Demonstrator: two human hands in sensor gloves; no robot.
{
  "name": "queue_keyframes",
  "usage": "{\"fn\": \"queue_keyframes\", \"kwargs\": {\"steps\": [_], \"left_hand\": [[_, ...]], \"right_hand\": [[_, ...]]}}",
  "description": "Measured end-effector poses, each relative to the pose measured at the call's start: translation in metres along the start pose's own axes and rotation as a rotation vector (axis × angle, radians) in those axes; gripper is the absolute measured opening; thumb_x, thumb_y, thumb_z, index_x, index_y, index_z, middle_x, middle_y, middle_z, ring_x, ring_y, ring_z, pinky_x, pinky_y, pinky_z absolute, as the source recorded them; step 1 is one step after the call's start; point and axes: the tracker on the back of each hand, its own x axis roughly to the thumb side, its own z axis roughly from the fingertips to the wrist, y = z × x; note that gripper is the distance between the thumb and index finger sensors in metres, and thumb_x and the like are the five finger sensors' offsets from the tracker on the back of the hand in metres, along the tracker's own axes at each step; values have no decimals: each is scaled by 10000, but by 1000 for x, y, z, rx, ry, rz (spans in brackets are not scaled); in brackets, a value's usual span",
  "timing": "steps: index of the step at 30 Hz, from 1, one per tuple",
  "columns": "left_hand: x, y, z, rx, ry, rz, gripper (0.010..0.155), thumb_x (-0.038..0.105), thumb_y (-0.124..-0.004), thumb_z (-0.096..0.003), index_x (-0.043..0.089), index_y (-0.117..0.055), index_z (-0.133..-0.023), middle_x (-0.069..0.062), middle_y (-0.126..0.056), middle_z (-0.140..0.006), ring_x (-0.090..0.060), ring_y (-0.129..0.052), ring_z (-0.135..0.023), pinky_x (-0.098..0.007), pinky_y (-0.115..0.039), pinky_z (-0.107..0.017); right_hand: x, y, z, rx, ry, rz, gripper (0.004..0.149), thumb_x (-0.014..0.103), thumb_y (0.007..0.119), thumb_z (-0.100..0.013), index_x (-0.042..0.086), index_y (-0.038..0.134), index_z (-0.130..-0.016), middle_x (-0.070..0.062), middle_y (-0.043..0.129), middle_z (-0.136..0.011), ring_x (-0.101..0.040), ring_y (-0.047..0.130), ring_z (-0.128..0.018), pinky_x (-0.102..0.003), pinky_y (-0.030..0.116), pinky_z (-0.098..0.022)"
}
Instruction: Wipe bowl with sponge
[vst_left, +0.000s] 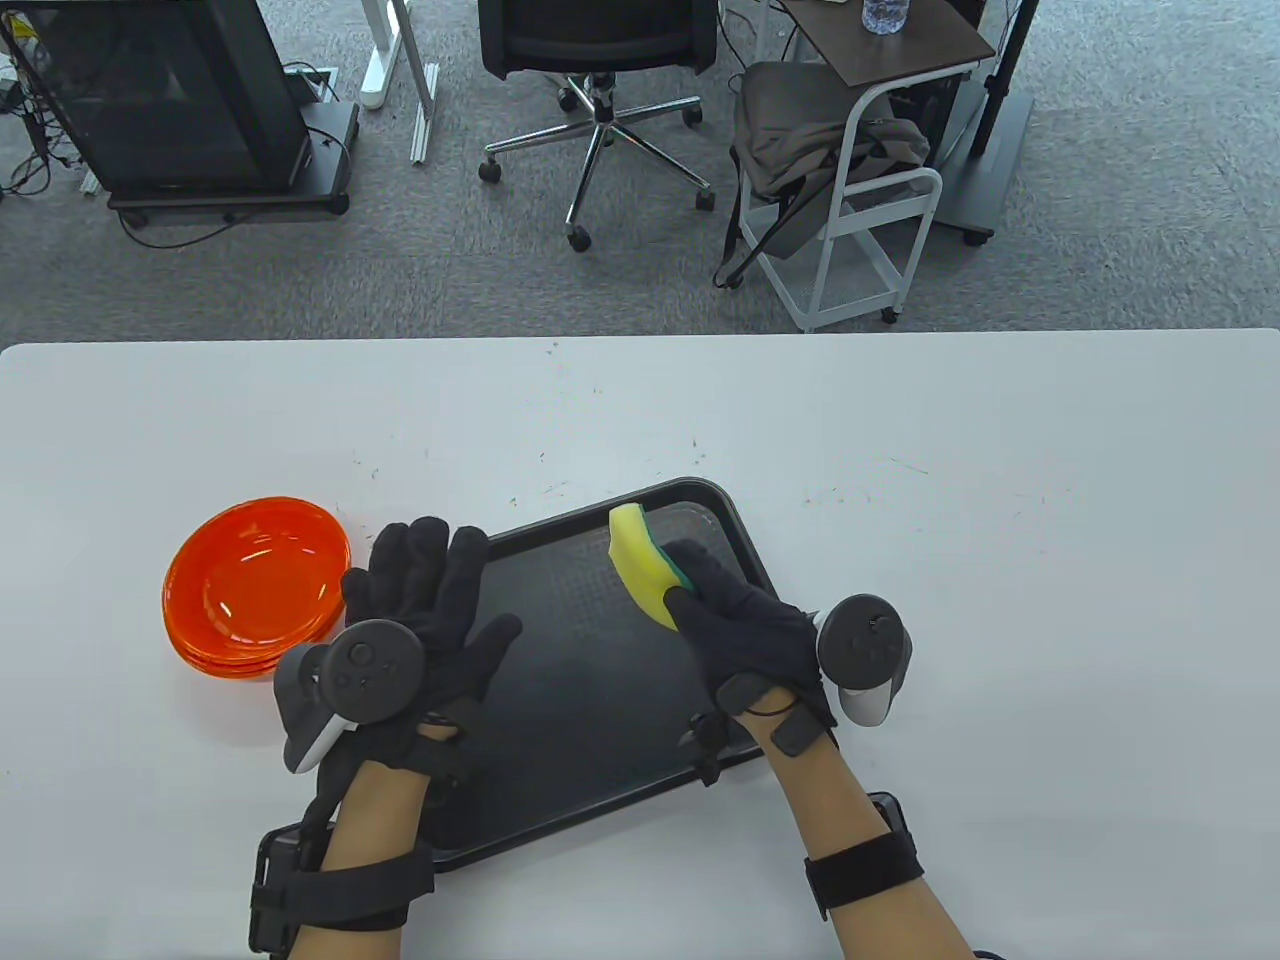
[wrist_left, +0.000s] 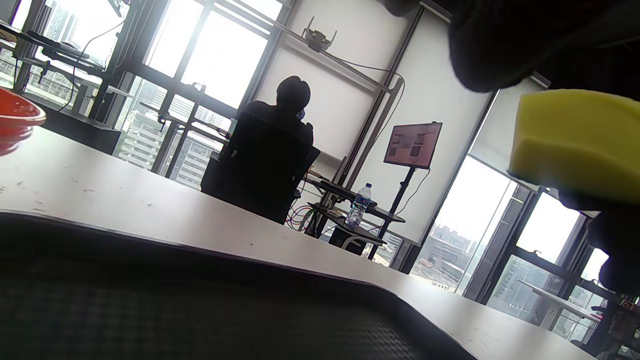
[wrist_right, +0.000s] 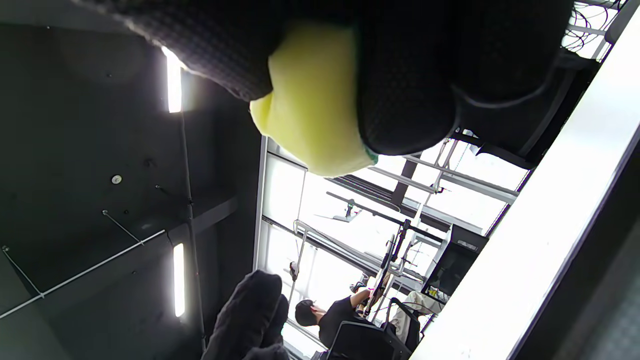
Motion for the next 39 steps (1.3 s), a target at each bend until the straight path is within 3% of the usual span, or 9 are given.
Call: {"fn": "queue_keyframes", "kwargs": {"steps": [5, 10, 15, 18, 20, 28, 31, 35, 39], "left_hand": [[0, 0, 0, -4, 7, 8, 768, 567, -822, -512, 404, -391, -1127, 42, -229, -1166, -312, -96, -1129, -651, -147, -715], [0, -1, -1, -10, 5, 23, 764, 563, -819, -515, 401, -393, -1129, 40, -229, -1165, -313, -92, -1128, -652, -142, -712], [-1, -1, -1, -7, 5, 52, 759, 555, -815, -518, 398, -392, -1130, 40, -229, -1166, -315, -94, -1128, -653, -141, -711], [-3, 2, 0, 4, 10, 70, 759, 555, -812, -519, 395, -392, -1130, 39, -229, -1165, -317, -95, -1128, -653, -141, -711], [-4, 3, 1, 7, 10, 86, 760, 551, -810, -521, 399, -379, -1128, 38, -228, -1165, -321, -100, -1128, -655, -146, -711], [-6, 2, 1, -8, 10, 118, 767, 553, -806, -523, 406, -353, -1125, 35, -224, -1166, -336, -110, -1129, -661, -150, -709], [-6, 1, 1, -20, 11, 125, 769, 551, -805, -525, 404, -350, -1126, 31, -222, -1166, -342, -110, -1129, -664, -149, -707], [-6, 3, 0, -17, 4, 125, 767, 549, -805, -527, 404, -349, -1126, 32, -220, -1167, -344, -109, -1128, -667, -147, -705], [-6, 3, -1, -14, 0, 116, 767, 550, -806, -525, 405, -350, -1125, 30, -222, -1167, -342, -110, -1129, -667, -148, -706]], "right_hand": [[-3, -10, -1, -9, 2, 63, 474, 304, 806, -547, 75, 648, -931, -261, 864, -857, -380, 959, -622, -572, 771, -450], [-8, -40, -2, -37, 8, 326, 468, 308, 841, -531, 96, 684, -918, -253, 879, -850, -380, 967, -612, -572, 776, -443], [-21, -77, 6, -29, 71, 811, 459, 317, 877, -507, 124, 725, -894, -235, 903, -837, -373, 979, -599, -566, 786, -438], [-32, -89, 10, 96, 144, 1185, 454, 319, 888, -495, 139, 741, -885, -222, 904, -848, -378, 973, -615, -571, 781, -447], [-40, -95, 14, 147, 235, 1284, 450, 323, 888, -490, 156, 746, -884, -218, 887, -872, -382, 955, -648, -577, 770, -464], [-76, -104, 27, 281, 526, 1266, 441, 298, 898, -480, 170, 760, -879, -236, 809, -946, -429, 875, -735, -607, 719, -509], [-85, -104, 30, 369, 666, 1207, 502, 338, 901, -487, 143, 714, -909, -257, 695, -1012, -480, 750, -823, -637, 644, -558], [-84, -101, 28, 359, 697, 1140, 599, 476, 876, -503, 96, 680, -922, -294, 547, -1065, -539, 586, -888, -675, 550, -594], [-72, -91, 22, 362, 659, 1165, 626, 476, 860, -507, 63, 654, -930, -304, 500, -1067, -556, 541, -890, -684, 522, -594]]}}
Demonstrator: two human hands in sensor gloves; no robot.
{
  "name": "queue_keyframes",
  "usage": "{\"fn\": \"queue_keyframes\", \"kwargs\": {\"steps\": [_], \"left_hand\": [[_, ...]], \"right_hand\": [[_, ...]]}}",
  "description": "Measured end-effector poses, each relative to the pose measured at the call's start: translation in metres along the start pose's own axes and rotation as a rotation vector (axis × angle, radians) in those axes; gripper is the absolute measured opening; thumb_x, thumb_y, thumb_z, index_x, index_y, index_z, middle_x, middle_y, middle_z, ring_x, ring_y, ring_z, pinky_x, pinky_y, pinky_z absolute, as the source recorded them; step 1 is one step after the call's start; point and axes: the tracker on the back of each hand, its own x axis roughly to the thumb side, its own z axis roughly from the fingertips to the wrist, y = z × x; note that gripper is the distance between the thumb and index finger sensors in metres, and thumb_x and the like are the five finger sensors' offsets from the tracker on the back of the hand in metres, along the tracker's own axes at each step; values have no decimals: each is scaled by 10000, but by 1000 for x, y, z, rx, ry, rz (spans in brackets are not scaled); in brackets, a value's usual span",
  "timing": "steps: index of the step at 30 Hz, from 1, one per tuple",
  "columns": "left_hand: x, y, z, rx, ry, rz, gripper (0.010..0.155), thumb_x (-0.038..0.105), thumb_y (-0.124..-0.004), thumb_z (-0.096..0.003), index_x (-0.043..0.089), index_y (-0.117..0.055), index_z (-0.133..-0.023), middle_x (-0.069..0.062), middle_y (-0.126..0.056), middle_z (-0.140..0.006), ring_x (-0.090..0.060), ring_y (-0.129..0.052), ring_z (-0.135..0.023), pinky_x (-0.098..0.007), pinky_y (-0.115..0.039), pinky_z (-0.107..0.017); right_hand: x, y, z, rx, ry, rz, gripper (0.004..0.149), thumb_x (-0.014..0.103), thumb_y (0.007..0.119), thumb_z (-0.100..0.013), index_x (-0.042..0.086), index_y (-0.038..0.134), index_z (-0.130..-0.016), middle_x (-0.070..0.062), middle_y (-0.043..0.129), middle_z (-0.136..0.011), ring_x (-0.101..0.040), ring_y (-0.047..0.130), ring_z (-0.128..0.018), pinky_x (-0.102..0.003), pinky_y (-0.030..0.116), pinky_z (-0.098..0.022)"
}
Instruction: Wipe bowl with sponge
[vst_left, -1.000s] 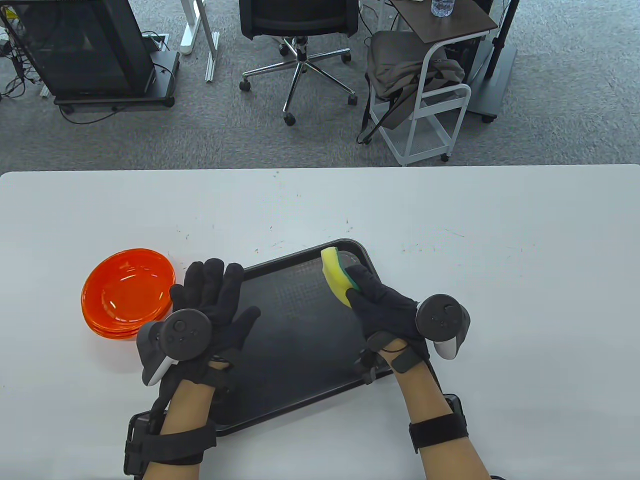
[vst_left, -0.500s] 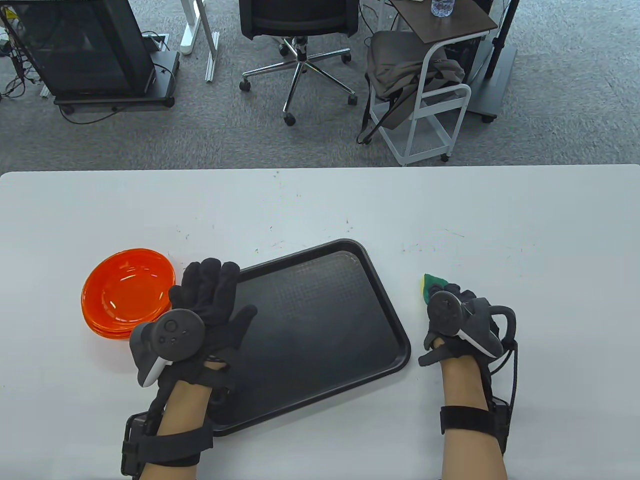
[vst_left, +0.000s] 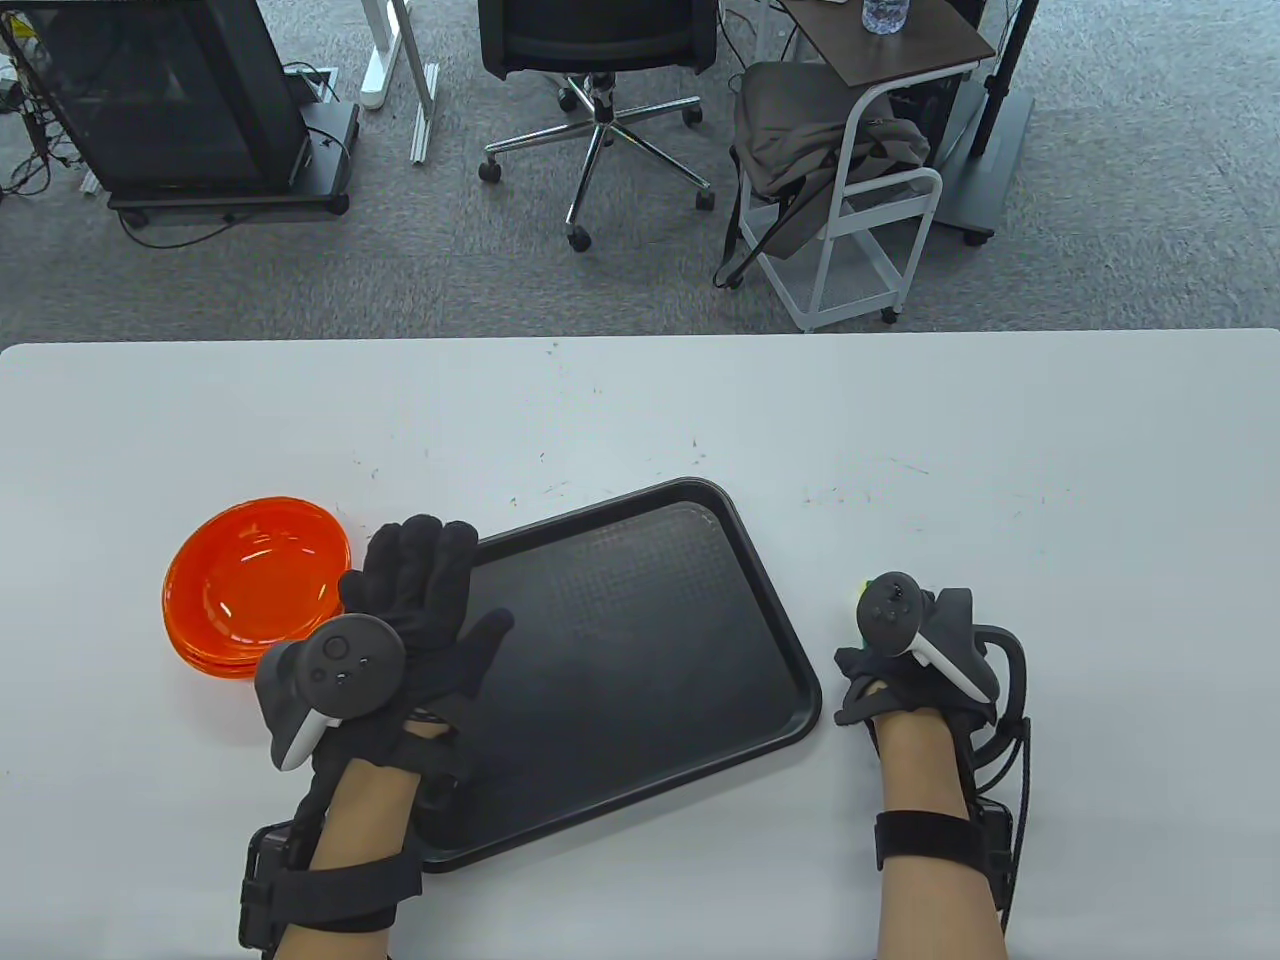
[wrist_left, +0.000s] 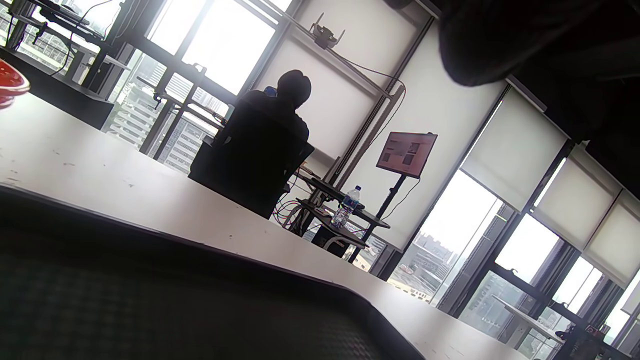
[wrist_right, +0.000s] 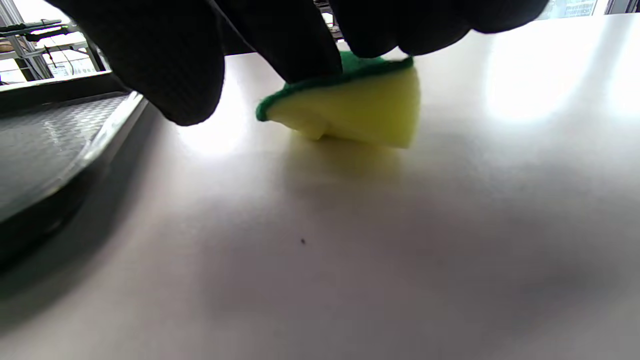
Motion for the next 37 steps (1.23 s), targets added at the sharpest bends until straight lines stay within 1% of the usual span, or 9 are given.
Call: {"fn": "queue_keyframes", "kwargs": {"steps": [1, 4, 7, 10, 12, 16, 22, 30, 37], "left_hand": [[0, 0, 0, -1, 1, -1, 767, 550, -806, -525, 404, -352, -1125, 30, -224, -1167, -343, -111, -1129, -666, -148, -706], [-1, -2, -1, -10, 6, -2, 769, 550, -807, -523, 404, -352, -1125, 33, -223, -1167, -340, -110, -1129, -667, -147, -706], [-2, -3, -1, -9, 10, -7, 773, 552, -805, -526, 425, -326, -1119, 38, -204, -1165, -331, -103, -1131, -665, -136, -704], [-3, -2, -2, 7, 12, -22, 782, 557, -808, -523, 445, -304, -1110, 43, -193, -1164, -324, -97, -1131, -661, -129, -702], [-5, -3, -1, 5, 23, -19, 783, 558, -809, -521, 447, -304, -1109, 43, -192, -1163, -322, -96, -1130, -659, -126, -701], [-7, -6, -2, -20, 39, -6, 780, 557, -808, -525, 461, -294, -1104, 47, -175, -1160, -323, -82, -1126, -656, -123, -700], [-5, -11, -2, -50, 43, -18, 781, 558, -809, -524, 455, -298, -1106, 45, -167, -1158, -324, -71, -1121, -655, -120, -698], [-5, -10, -3, -42, 51, -22, 780, 556, -806, -525, 446, -299, -1108, 43, -168, -1158, -324, -71, -1120, -655, -120, -698], [-10, -17, -5, -73, 84, -20, 786, 544, -808, -526, 435, -290, -1107, 42, -167, -1155, -323, -73, -1119, -655, -124, -698]], "right_hand": [[8, -7, 3, -8, -18, 20, 645, 481, 854, -511, 69, 621, -950, -304, 471, -1077, -558, 519, -899, -688, 509, -601], [48, -37, 18, -166, -171, 35, 663, 505, 837, -517, 108, 582, -983, -305, 443, -1090, -559, 498, -917, -706, 487, -609], [95, -54, 39, -242, -338, 21, 689, 540, 803, -535, 151, 514, -1024, -281, 350, -1127, -577, 347, -984, -788, 301, -632], [132, -53, 54, -216, -466, 55, 716, 549, 792, -541, 176, 450, -1047, -267, 246, -1141, -599, 176, -990, -780, 115, -593], [152, -48, 63, -183, -532, 78, 731, 562, 772, -545, 190, 406, -1056, -256, 180, -1140, -592, 104, -984, -765, 72, -575], [166, -36, 72, -158, -577, 67, 766, 578, 748, -552, 199, 320, -1063, -251, 94, -1127, -584, 34, -971, -757, 41, -563], [166, -22, 67, -171, -577, 68, 746, 560, 710, -569, 194, 283, -1059, -247, 66, -1118, -564, 14, -972, -750, 31, -562], [168, -18, 67, -211, -624, 75, 719, 533, 706, -574, 191, 300, -1059, -249, 84, -1121, -558, 30, -979, -751, 40, -569], [171, -16, 67, -184, -673, 57, 706, 528, 705, -576, 189, 319, -1060, -250, 92, -1123, -558, 42, -984, -753, 46, -570]]}}
